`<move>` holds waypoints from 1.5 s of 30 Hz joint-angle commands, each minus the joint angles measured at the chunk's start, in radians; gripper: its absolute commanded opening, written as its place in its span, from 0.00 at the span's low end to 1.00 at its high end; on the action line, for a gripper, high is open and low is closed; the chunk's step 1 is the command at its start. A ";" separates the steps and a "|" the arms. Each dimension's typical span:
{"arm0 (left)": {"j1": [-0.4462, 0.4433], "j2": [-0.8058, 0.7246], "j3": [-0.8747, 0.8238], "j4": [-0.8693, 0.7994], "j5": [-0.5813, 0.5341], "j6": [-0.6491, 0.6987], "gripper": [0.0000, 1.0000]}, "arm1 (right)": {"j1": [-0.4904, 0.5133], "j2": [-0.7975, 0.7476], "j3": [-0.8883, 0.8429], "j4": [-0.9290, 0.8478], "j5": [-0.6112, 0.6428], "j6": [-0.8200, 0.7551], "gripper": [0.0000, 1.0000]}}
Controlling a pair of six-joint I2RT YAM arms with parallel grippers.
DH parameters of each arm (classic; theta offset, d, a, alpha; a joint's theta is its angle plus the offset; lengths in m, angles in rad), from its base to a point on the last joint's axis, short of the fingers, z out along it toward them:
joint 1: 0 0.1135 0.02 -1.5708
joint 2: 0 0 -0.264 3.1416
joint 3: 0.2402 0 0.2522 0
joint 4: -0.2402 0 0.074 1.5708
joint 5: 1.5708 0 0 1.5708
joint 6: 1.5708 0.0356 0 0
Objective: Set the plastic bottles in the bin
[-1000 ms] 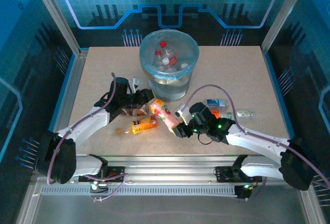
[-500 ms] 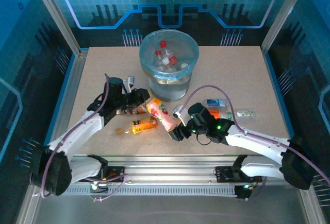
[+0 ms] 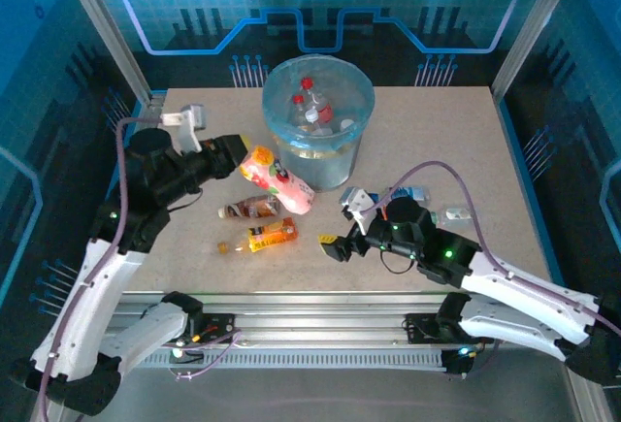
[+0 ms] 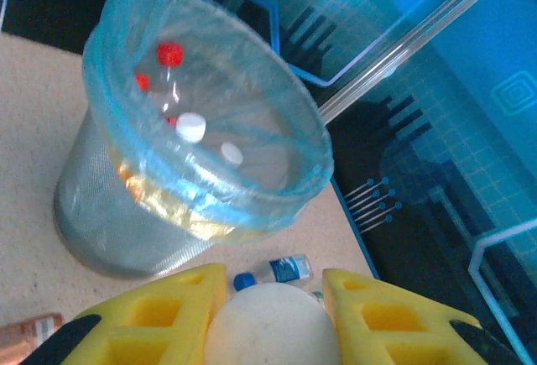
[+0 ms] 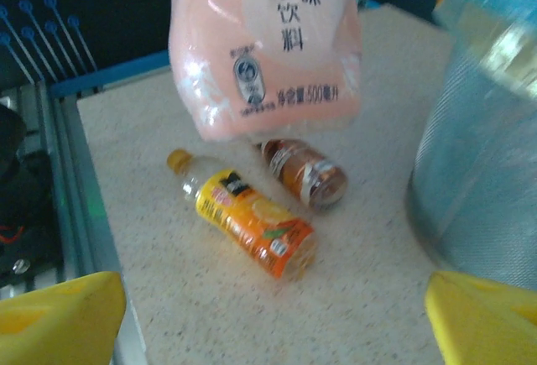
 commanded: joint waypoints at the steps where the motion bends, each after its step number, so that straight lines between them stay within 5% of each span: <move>1: 0.009 0.033 0.141 -0.036 -0.043 0.092 0.00 | 0.013 -0.048 0.063 0.022 0.073 -0.049 0.92; 13: 0.000 0.502 0.623 0.004 -0.076 0.222 0.00 | -0.006 -0.056 0.180 -0.060 0.324 -0.062 0.93; 26: -0.106 0.934 1.012 -0.313 -0.176 0.538 0.00 | -0.046 -0.042 0.224 -0.167 0.285 0.038 0.94; 37: -0.128 1.033 0.919 -0.298 -0.153 0.620 0.00 | -0.050 -0.038 0.201 -0.193 0.274 0.099 0.94; 45: -0.128 1.025 0.711 -0.124 -0.103 0.598 0.03 | -0.054 -0.040 0.194 -0.195 0.280 0.107 0.94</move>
